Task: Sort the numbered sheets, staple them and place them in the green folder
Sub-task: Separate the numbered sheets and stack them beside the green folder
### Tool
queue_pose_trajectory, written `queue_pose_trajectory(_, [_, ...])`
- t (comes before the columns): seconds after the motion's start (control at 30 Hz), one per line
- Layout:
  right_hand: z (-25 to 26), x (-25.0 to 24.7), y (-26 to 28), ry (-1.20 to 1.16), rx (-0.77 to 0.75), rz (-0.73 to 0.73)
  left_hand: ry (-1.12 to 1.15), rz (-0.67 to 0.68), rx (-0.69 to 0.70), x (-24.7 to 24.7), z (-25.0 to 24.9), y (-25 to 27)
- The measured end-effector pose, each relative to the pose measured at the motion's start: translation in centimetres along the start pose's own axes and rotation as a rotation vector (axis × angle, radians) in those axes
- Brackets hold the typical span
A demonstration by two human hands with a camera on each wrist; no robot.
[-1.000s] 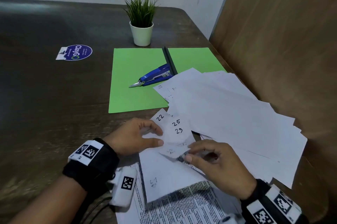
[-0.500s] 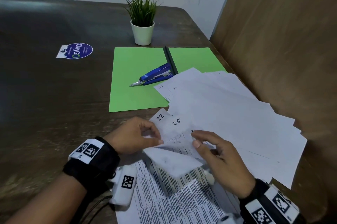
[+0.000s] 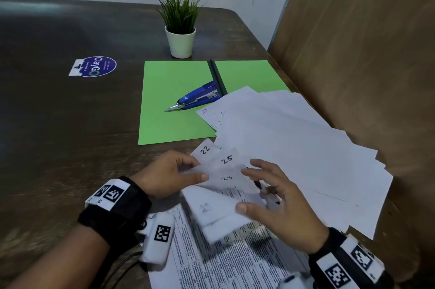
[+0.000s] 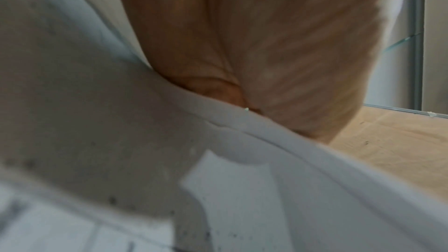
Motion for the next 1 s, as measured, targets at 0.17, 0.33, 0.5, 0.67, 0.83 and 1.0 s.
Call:
queue_pose_trajectory(0.17, [0.5,0.2,0.6,0.074,-0.148,0.117,0.026,0.010,-0.011,0.1,0.4,-0.1])
queue_pose_trajectory(0.33, [1.5,-0.6,1.3,0.056,-0.251,-0.044,0.006,0.000,-0.036,0.1,0.7,-0.3])
queue_pose_trajectory(0.5, [1.2,1.6,1.6,0.025,-0.171,0.247,-0.066,0.040,-0.044,0.0,1.2,-0.3])
queue_pose_trajectory(0.67, [1.1,2.4,2.0,0.128,-0.197,0.284,-0.053,0.110,-0.058,0.3,1.3,-0.1])
queue_pose_trajectory(0.83, [1.0,1.5,1.5,0.034,-0.127,0.166,-0.006,0.151,-0.030,0.4,0.9,0.0])
queue_pose_trajectory(1.0, [-0.5,-1.1,-0.6,-0.282,0.044,-0.235,0.103,0.058,0.004,0.2,0.6,-0.2])
Point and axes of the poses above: each hand's wrist, its own y-axis away from the middle knuckle, its own x-axis out of the palm, z = x × y, the point moved 7 cm from there along -y, towards the middle knuckle, and after that the axes turned 6 degrees about x, right-handed, at the moved point
